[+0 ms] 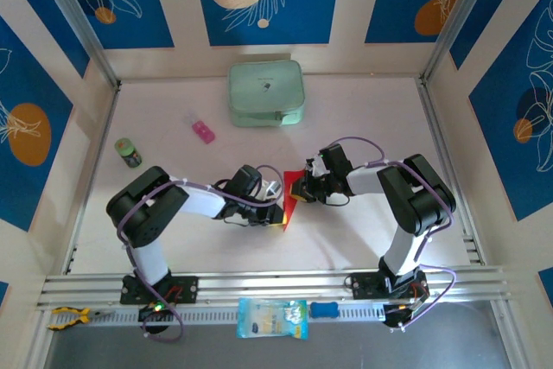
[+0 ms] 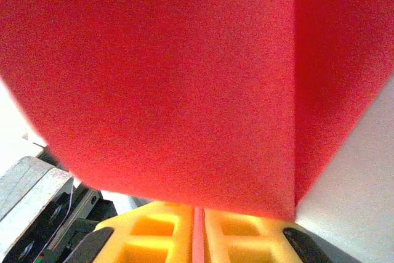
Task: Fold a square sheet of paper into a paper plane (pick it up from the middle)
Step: Fold the wing for the fifth time at the center of the table.
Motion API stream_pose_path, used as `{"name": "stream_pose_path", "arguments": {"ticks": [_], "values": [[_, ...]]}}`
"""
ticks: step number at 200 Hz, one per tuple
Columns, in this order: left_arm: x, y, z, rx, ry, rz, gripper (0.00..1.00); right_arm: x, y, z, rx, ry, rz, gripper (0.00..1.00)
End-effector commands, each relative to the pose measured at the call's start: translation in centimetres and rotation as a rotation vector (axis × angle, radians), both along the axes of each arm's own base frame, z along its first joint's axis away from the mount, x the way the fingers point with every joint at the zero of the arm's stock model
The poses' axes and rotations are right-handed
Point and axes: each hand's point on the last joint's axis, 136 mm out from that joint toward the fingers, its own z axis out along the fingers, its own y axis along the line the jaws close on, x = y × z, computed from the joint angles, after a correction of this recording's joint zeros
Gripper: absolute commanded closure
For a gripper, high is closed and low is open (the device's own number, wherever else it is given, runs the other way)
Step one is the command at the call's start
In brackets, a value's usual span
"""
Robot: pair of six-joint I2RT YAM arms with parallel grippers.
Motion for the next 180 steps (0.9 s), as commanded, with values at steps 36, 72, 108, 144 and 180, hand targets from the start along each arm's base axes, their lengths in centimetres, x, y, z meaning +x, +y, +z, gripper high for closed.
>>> {"name": "stream_pose_path", "arguments": {"ticks": [36,72,108,144,180], "values": [[-4.33,2.54,-2.63,0.133,0.14,-0.064,0.93,-1.26,-2.19,-3.64,-0.146,0.09,-0.047,0.87],[-4.58,2.54,-2.57,0.138,0.138,-0.079,1.0,-1.31,-2.25,-3.74,-0.149,0.091,-0.048,0.87],[-4.63,2.54,-2.38,0.138,0.133,-0.083,0.92,-1.28,-2.25,-3.7,-0.149,0.091,-0.049,0.87],[-4.92,2.36,-2.17,0.128,0.135,-0.099,1.0,-1.33,-2.33,-3.75,-0.152,0.092,-0.05,0.87],[-5.04,2.03,-1.91,0.117,0.132,-0.11,0.96,-1.35,-2.36,-3.77,-0.154,0.093,-0.051,0.87]]}}
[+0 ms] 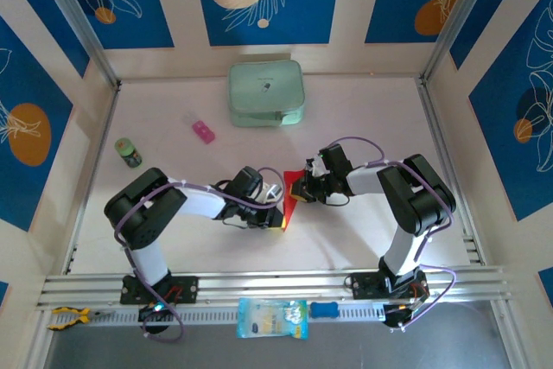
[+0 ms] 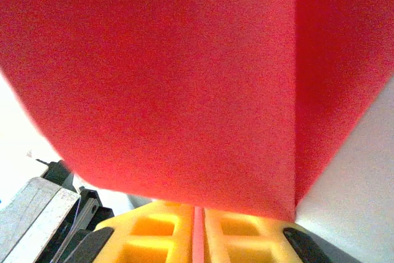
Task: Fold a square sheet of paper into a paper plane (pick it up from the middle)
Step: Fold the wing for the fifth time at the center of the table.
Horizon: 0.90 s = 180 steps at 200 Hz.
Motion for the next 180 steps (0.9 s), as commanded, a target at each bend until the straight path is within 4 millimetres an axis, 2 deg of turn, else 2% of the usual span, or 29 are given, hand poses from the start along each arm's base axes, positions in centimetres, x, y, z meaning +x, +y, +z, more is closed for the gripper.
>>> {"name": "stream_pose_path", "arguments": {"ticks": [1,13,53,118,155,180], "values": [[-3.9,1.8,-1.9,0.095,0.131,-0.064,0.96,-1.3,-2.3,-3.7,-0.151,0.092,-0.051,0.87],[-4.0,1.7,-1.9,0.096,0.13,-0.066,0.93,-1.3,-2.3,-3.7,-0.151,0.093,-0.051,0.87],[-4.3,1.8,-1.6,0.095,0.122,-0.074,0.97,-1.3,-2.4,-3.8,-0.154,0.095,-0.052,0.87],[-4.3,2.0,-0.4,0.072,0.087,-0.069,0.93,-1.4,-2.4,-3.8,-0.157,0.097,-0.054,0.87],[-2.8,2.1,1.7,0.065,-0.016,-0.02,0.94,-1.3,-2.4,-3.8,-0.155,0.096,-0.056,0.87],[-0.9,0.8,4.0,0.024,-0.082,0.013,0.94,-1.4,-2.4,-3.7,-0.154,0.097,-0.055,0.87]]}}
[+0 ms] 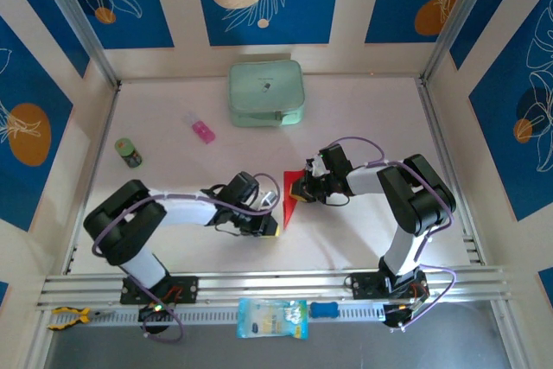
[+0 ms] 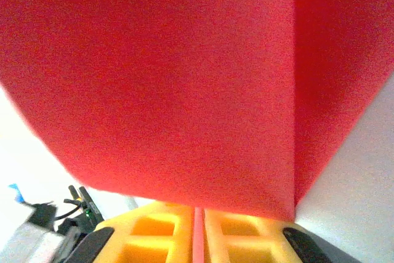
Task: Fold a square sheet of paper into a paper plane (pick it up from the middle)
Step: Fold the wing for the fifth time at the center of the table.
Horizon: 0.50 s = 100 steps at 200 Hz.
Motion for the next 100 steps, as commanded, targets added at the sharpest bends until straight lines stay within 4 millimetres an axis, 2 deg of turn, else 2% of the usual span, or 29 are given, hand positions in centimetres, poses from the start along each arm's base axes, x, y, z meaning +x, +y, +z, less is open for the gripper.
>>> {"name": "stream_pose_path", "arguments": {"ticks": [1,18,47,100], "values": [[1.7,-1.0,2.2,-0.024,-0.08,0.023,0.94,-1.3,-2.4,-3.7,-0.153,0.095,-0.055,0.87],[2.9,-2.4,3.6,-0.063,-0.096,0.033,0.93,-1.4,-2.4,-3.6,-0.153,0.094,-0.053,0.87],[4.9,-4.4,4.5,-0.095,-0.12,0.052,0.92,-1.4,-2.4,-3.6,-0.152,0.095,-0.054,0.87],[6.8,-6.3,3.4,-0.073,-0.109,0.045,0.91,-1.4,-2.3,-3.6,-0.15,0.098,-0.052,0.87]]}}
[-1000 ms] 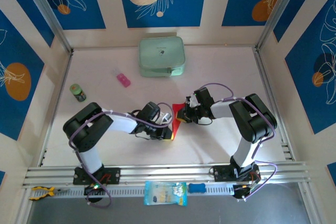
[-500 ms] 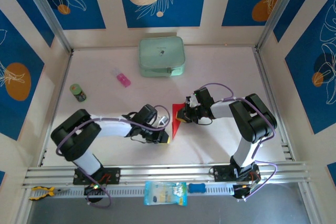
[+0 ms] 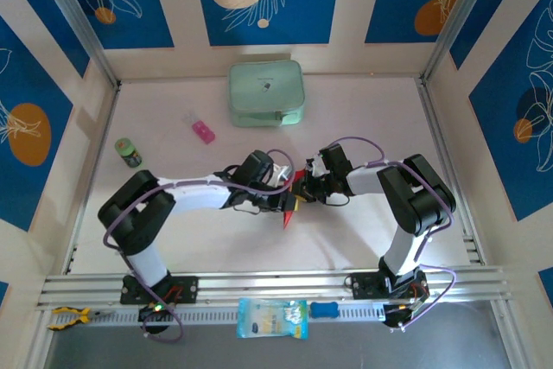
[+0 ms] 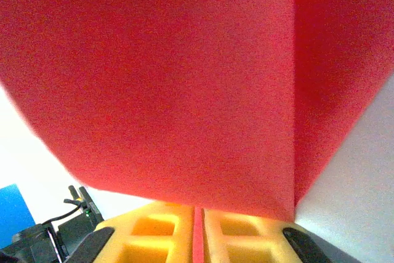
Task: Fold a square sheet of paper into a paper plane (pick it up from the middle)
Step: Fold the wing for the fifth time at the center of the table.
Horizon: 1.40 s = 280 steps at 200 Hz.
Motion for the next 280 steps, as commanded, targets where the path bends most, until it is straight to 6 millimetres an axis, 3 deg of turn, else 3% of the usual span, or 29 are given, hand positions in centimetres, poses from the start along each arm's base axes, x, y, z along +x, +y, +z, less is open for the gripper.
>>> {"name": "stream_pose_path", "arguments": {"ticks": [1,45,123,170,280], "values": [[0.8,-0.7,-0.5,0.014,0.002,0.008,0.91,-1.4,-2.3,-3.6,-0.149,0.096,-0.051,0.87],[1.3,-1.4,-2.1,0.025,0.019,0.006,0.91,-1.4,-2.4,-3.5,-0.15,0.096,-0.053,0.87],[-1.1,1.6,-6.7,0.158,0.072,-0.014,0.91,-1.4,-2.4,-3.7,-0.155,0.1,-0.055,0.87],[-3.2,2.4,-7.5,0.162,0.115,-0.04,0.92,-1.4,-2.5,-3.9,-0.158,0.104,-0.057,0.87],[-7.4,6.4,-8.7,0.357,0.095,-0.116,0.93,-1.5,-2.5,-4.0,-0.162,0.107,-0.057,0.87]]}}
